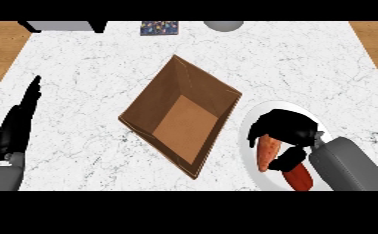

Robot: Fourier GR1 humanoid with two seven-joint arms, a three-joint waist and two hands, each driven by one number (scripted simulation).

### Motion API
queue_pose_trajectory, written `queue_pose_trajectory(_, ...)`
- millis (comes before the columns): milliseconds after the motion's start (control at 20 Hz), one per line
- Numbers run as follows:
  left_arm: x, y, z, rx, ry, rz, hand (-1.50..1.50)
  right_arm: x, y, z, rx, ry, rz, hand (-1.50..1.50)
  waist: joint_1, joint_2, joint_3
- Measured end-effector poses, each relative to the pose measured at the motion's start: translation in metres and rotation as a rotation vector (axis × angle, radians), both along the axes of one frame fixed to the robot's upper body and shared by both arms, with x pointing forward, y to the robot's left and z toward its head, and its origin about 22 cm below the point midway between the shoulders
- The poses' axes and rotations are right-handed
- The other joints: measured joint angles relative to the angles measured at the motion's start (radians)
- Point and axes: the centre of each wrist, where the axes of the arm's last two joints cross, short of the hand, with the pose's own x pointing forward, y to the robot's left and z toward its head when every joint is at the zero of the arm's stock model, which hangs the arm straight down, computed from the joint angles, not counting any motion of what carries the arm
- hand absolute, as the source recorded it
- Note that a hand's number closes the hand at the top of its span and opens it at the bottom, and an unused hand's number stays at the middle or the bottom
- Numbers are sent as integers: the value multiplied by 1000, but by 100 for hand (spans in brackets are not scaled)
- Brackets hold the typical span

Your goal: Pick the sweet potato from the plate and place it in the cardboard box

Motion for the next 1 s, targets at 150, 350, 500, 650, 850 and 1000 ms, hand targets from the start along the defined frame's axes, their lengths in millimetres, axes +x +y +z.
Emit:
queue_pose_trajectory(150, 0, 0, 3, 2, -2, -1, 0, 2, 7, -6, 34, -57, -17, 150, 0, 0, 0)
queue_pose_trajectory(350, 1, 1, 5, 3, 0, -3, 0, 6, 13, -5, 73, -146, -39, 150, -2, 1, 2)
queue_pose_trajectory(500, -3, 4, 2, 3, 1, 5, 0, 3, -2, -2, 78, -213, -148, 150, -7, 1, 4)
queue_pose_trajectory(650, -11, 6, -2, -1, 9, 16, 0, -3, -31, 1, 52, -276, -331, 150, -19, -3, 4)
queue_pose_trajectory(850, -13, 9, 0, -2, 12, 23, 0, -16, -60, 19, 35, -404, -516, 150, -30, -4, 5)
queue_pose_trajectory(1000, -16, 11, -3, 1, 10, 25, 0, -27, -67, 44, 56, -496, -589, 150, -29, -3, 5)
